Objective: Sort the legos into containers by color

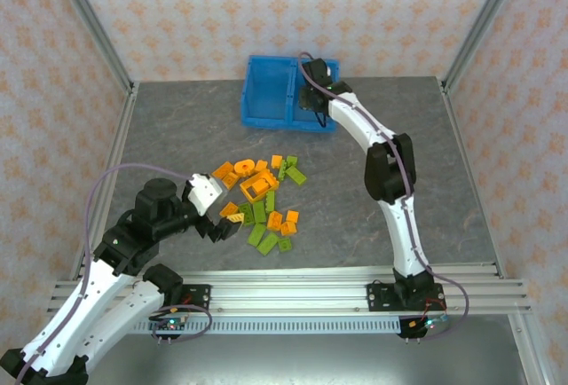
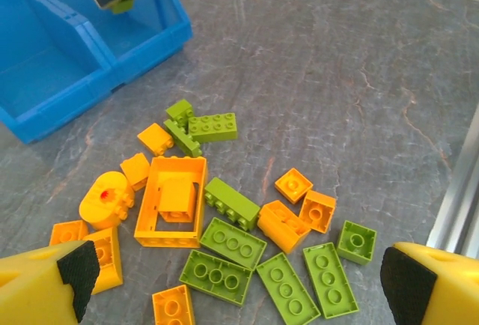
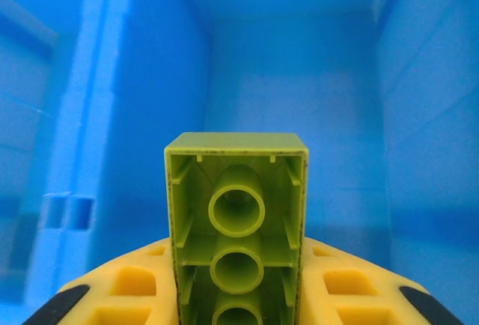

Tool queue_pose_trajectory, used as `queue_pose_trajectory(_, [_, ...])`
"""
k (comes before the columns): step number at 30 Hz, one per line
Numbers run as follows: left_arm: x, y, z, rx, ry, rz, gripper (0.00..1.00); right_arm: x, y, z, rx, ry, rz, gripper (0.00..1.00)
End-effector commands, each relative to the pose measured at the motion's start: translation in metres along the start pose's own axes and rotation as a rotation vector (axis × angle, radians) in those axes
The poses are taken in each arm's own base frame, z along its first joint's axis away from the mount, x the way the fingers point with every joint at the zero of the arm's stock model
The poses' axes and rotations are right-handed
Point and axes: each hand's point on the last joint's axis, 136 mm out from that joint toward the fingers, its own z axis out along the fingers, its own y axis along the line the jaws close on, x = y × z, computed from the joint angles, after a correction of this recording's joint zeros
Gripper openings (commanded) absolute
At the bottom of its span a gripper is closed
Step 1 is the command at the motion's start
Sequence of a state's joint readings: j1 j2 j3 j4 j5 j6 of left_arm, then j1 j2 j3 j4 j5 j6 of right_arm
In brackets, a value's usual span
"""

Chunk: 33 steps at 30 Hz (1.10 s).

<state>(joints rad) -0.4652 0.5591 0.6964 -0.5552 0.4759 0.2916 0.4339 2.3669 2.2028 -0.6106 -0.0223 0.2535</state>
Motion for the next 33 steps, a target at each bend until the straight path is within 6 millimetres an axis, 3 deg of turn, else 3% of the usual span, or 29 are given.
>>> queue_pose_trajectory(1, [-0.005, 0.008, 0.001, -0.046, -0.024, -0.011, 1.0, -0.009, -0.001, -0.018, 0.023, 0.012, 0.006, 0.39])
queue_pose_trajectory(4, [-0.004, 0.007, 0.002, -0.042, -0.024, -0.007, 1.0, -0.015, 0.0, -0.028, 0.016, -0.005, 0.005, 0.52])
queue_pose_trajectory(9, [-0.003, 0.006, 0.002, -0.033, -0.02, -0.009, 1.0, -0.028, 0.003, -0.063, -0.016, -0.032, -0.015, 0.52])
queue_pose_trajectory(12, [-0.003, 0.003, 0.003, -0.017, -0.018, -0.009, 1.0, -0.025, 0.003, -0.091, -0.044, -0.042, -0.031, 0.52])
queue_pose_trajectory(15, [-0.001, -0.005, 0.003, 0.03, -0.014, 0.0, 1.0, 0.006, 0.007, -0.125, -0.122, -0.026, -0.102, 0.52])
queue_pose_trajectory(18, [0.0, -0.014, 0.005, 0.087, -0.008, 0.014, 1.0, 0.07, 0.013, -0.15, -0.221, 0.023, -0.243, 0.54])
queue_pose_trajectory(20, [0.001, -0.021, 0.006, 0.126, -0.001, 0.035, 1.0, 0.116, 0.018, -0.159, -0.27, 0.07, -0.363, 0.6])
queue_pose_trajectory(22, [0.002, -0.027, 0.007, 0.165, 0.002, 0.053, 1.0, 0.156, 0.017, -0.158, -0.278, 0.138, -0.471, 0.64])
queue_pose_trajectory(24, [0.004, -0.028, 0.008, 0.174, 0.009, 0.06, 1.0, 0.178, 0.013, -0.149, -0.261, 0.208, -0.523, 0.71])
queue_pose_trajectory(28, [0.007, -0.029, 0.009, 0.182, 0.022, 0.068, 1.0, 0.204, 0.021, -0.123, -0.28, 0.323, -0.593, 0.75])
queue_pose_trajectory(33, [0.01, -0.024, 0.01, 0.156, 0.033, 0.065, 1.0, 0.215, 0.027, -0.081, -0.239, 0.381, -0.624, 0.74])
